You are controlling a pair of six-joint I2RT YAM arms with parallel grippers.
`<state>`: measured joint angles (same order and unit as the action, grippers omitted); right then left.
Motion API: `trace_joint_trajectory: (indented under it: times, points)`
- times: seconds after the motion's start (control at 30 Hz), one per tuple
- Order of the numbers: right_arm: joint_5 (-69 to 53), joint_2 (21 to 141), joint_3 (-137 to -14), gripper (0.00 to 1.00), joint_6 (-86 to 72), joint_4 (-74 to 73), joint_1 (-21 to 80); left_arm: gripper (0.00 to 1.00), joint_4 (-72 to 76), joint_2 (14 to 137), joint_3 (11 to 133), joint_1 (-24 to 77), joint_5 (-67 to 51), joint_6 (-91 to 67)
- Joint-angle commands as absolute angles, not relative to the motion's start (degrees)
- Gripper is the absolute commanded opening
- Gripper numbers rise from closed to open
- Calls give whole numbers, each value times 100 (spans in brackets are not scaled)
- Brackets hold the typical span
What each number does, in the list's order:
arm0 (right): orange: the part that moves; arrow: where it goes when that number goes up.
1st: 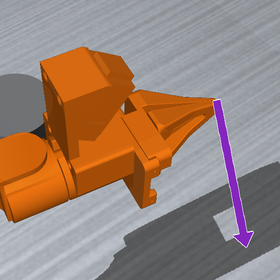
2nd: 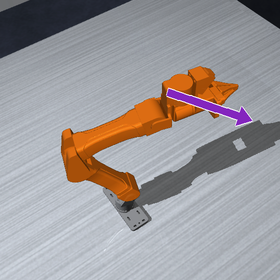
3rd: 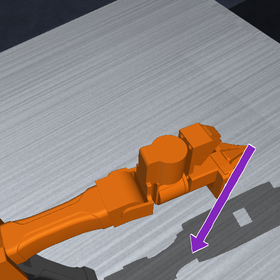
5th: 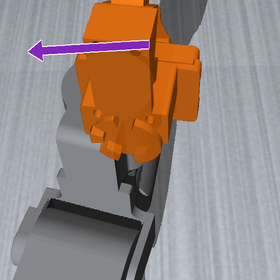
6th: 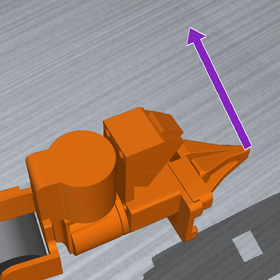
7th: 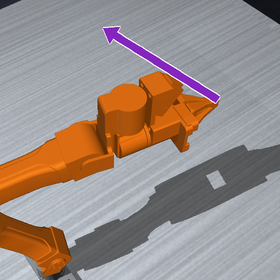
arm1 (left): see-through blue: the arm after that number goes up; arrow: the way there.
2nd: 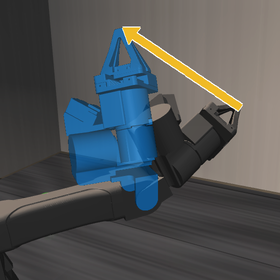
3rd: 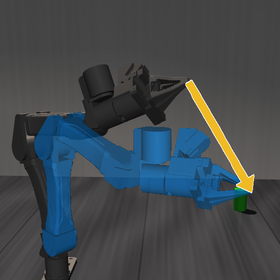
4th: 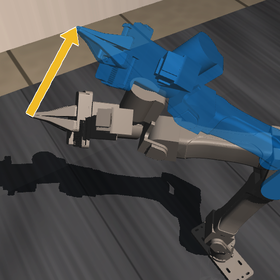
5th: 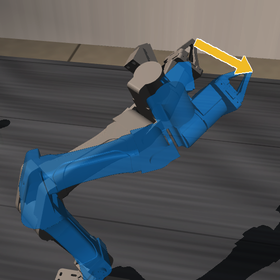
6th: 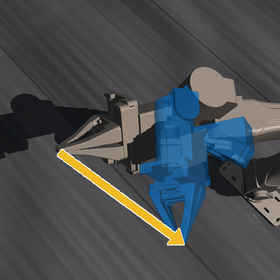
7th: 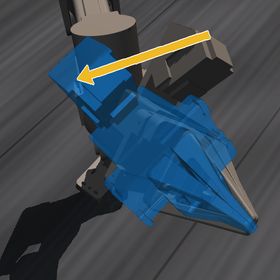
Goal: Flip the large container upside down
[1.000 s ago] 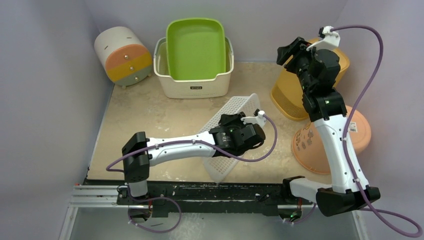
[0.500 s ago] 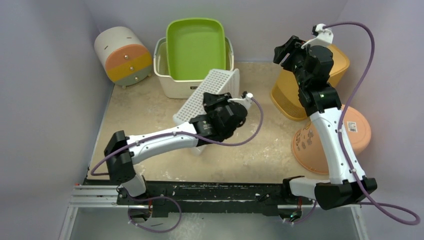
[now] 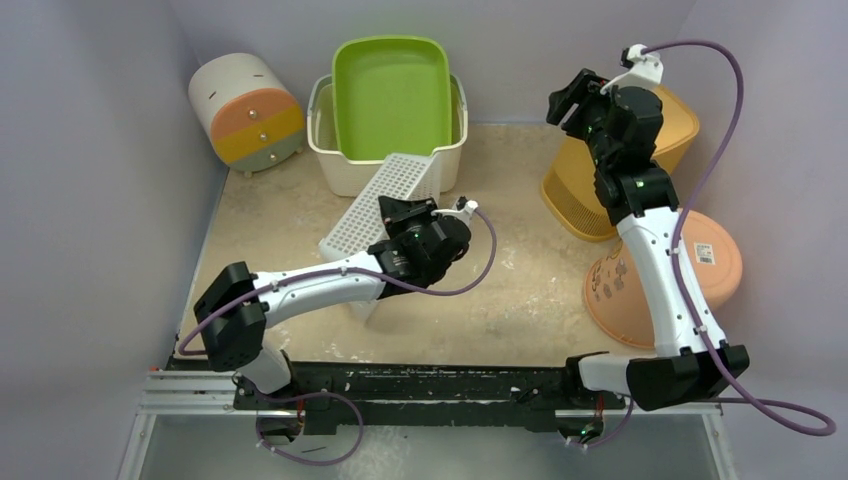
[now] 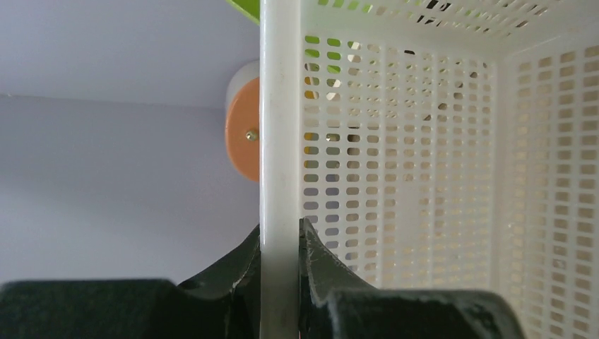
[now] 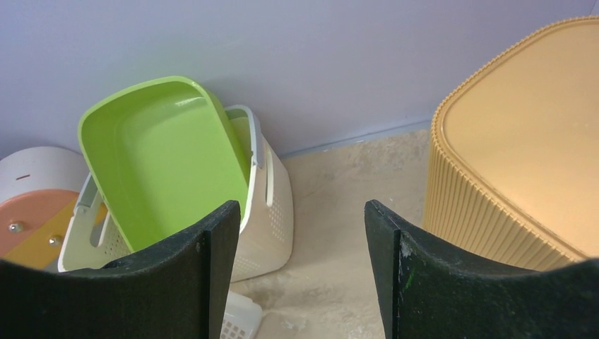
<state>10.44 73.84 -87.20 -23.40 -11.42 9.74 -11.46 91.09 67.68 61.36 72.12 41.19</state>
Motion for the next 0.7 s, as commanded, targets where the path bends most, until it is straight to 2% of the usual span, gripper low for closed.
trace_joint_trajectory:
  times: [0.0,0.33,0.67]
  points:
    - [952,7251,-8766,68,-2234,-833,882,0,-1089,9300,7032,6241,7045,3825]
    - [931,7260,-8697,68,-2250,-837,836,0,-1320,10305,7375,6926,6877,2950]
    - [1005,7231,-8627,68,-2253,-905,800,0,-1059,10799,7507,7103,6593,1955]
